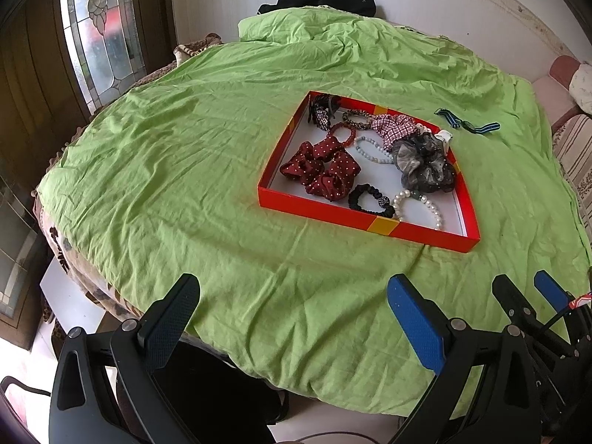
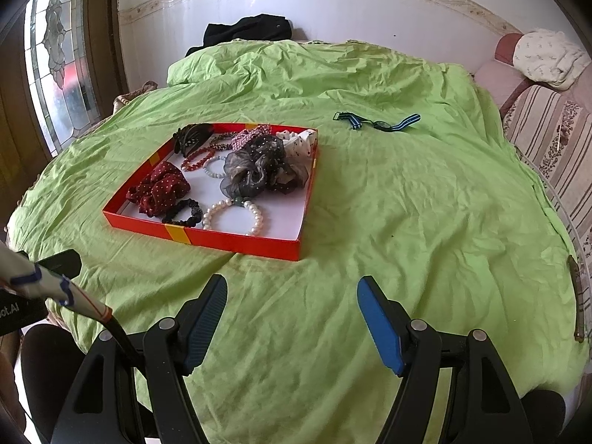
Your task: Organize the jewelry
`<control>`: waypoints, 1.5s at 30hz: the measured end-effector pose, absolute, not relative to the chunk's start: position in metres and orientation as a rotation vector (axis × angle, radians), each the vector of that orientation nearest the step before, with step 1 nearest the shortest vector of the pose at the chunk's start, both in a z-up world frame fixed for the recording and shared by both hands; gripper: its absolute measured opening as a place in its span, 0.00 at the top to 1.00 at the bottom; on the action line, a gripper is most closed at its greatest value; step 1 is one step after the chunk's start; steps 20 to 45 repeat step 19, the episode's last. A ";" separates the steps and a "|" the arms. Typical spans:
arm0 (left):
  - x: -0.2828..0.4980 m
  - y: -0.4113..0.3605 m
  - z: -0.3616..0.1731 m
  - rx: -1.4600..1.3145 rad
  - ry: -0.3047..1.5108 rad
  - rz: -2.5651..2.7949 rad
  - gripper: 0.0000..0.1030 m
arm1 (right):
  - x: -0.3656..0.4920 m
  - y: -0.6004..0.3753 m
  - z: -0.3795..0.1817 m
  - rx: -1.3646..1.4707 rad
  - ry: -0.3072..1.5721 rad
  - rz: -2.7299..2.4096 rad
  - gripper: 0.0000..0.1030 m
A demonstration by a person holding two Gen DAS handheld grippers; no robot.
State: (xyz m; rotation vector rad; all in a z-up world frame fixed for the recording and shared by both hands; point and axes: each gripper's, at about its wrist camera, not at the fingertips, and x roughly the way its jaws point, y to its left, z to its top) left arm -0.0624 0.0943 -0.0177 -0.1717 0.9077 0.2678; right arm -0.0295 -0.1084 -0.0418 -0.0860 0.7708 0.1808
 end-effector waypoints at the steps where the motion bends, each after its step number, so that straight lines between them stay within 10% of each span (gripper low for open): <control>1: -0.062 0.095 -0.017 -0.171 0.907 0.270 0.02 | -0.029 -0.109 -0.042 -0.085 0.773 0.183 0.25; 45: -0.040 0.067 -0.001 -0.102 0.868 0.293 0.02 | -0.021 -0.130 -0.043 -0.031 0.787 0.224 0.23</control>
